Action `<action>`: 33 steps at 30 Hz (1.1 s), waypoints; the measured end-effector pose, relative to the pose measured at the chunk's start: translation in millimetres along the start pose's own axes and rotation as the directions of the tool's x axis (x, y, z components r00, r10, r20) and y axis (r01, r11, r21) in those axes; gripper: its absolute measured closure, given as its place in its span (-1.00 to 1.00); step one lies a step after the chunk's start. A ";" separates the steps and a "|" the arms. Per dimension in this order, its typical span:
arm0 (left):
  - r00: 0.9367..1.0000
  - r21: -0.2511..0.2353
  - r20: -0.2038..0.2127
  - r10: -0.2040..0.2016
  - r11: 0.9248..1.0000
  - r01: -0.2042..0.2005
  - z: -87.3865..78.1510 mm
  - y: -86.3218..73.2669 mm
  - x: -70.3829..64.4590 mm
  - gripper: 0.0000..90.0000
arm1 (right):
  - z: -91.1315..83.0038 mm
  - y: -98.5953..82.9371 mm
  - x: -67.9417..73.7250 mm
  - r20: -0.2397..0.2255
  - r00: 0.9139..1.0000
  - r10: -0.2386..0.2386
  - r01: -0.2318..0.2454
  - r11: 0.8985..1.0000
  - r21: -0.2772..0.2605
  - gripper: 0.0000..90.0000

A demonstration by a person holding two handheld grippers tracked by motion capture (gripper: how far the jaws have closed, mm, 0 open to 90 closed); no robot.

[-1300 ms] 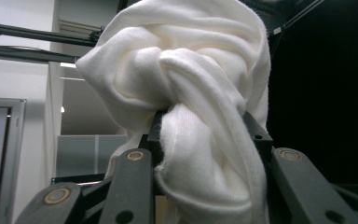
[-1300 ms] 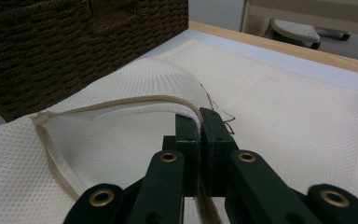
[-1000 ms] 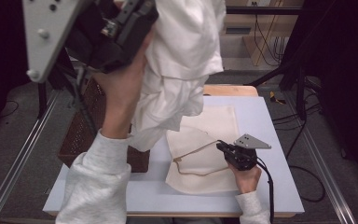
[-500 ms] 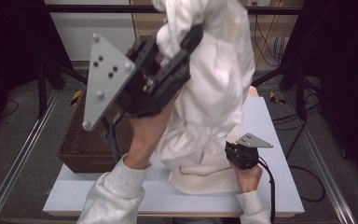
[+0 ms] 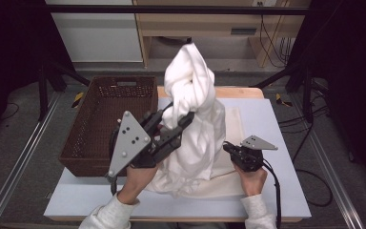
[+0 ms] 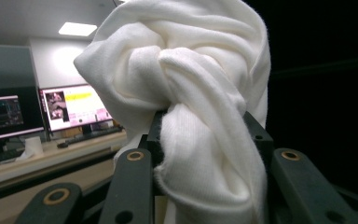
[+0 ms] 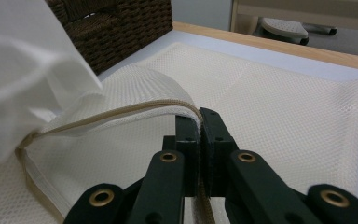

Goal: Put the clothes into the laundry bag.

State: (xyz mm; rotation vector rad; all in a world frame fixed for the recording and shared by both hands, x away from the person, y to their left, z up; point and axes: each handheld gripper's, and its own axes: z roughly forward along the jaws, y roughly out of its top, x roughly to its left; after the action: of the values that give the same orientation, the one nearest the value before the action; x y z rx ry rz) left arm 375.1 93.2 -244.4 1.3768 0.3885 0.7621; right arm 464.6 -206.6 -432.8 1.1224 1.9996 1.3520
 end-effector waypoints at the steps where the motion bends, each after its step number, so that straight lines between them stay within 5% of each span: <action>1: 1.000 0.020 0.009 0.006 1.000 -0.006 -1.9 -6.9 -1.2 0.40 | -0.1 0.2 -0.1 0.002 1.000 0.000 0.000 1.000 -0.001 0.93; 4: 1.000 0.055 0.015 0.012 0.998 -0.013 -8.0 -26.7 -4.4 0.40 | 0.5 0.4 -0.7 0.006 1.000 0.003 -0.003 1.000 -0.003 0.94; 15: 0.995 0.162 0.059 -0.079 0.984 0.068 -23.8 -92.4 -17.4 0.39 | 1.3 0.1 -0.5 0.003 1.000 0.008 -0.008 1.000 -0.001 0.94; 18: 0.993 0.215 0.071 -0.089 0.974 0.072 -25.1 -108.0 -16.8 0.39 | 1.4 -0.3 0.1 0.005 1.000 0.005 -0.005 1.000 0.000 0.94; 24: 0.978 0.340 0.132 -0.160 0.934 0.107 -19.7 -140.3 -19.4 0.39 | 2.5 -0.5 -0.4 0.014 1.000 0.005 -0.005 1.000 0.001 0.94; 33: 0.961 0.441 0.206 -0.183 0.894 0.076 18.1 -166.3 -46.9 0.38 | 4.9 -0.6 -2.0 0.018 1.000 0.023 -0.023 1.000 0.002 0.93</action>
State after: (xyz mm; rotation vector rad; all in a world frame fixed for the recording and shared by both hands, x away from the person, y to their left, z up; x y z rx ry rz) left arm 396.4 46.2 -410.3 1.8171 0.4685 0.3973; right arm 469.2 -205.7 -435.4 1.1582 1.9819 1.3473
